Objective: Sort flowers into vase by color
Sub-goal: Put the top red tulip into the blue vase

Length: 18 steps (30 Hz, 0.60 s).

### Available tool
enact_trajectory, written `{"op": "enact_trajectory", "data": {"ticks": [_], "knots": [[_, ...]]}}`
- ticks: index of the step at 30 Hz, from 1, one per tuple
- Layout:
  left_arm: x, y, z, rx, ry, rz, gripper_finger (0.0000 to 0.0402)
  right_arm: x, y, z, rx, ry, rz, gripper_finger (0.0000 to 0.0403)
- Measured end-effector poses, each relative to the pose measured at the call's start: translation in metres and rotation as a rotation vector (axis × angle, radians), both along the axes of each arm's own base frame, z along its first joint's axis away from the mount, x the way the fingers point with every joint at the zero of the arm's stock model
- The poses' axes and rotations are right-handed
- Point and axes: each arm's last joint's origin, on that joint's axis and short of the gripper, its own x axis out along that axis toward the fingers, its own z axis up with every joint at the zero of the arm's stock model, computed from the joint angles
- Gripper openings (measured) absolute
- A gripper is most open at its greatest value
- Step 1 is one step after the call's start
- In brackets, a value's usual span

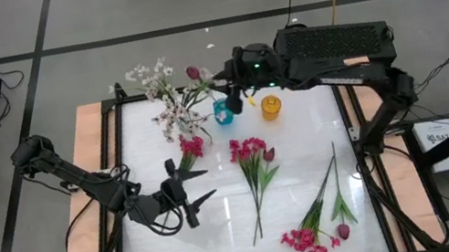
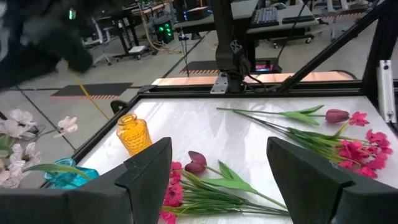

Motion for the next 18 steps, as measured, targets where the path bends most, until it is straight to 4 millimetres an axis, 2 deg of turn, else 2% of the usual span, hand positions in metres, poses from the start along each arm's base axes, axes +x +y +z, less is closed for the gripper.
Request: {"op": "enact_trajectory", "data": {"ticks": [6,11,14,18], "knots": [[-0.002,-0.003,0.000,0.001,0.006,-0.021,0.0269,-0.048,0.020,0.037,0.061,0.055,-0.020,0.0159],[-0.008,-0.013,-0.004,0.009,0.045,-0.107,0.0269,-0.093,0.050,0.063,0.126,0.085,-0.015,0.0164],[-0.012,-0.020,-0.007,-0.027,0.078,-0.192,0.0269,-0.113,0.076,0.069,0.155,0.065,0.000,0.0164],[-0.014,-0.024,-0.009,-0.118,0.101,-0.245,0.0269,-0.138,0.111,0.063,0.200,0.080,-0.002,0.0164]]}}
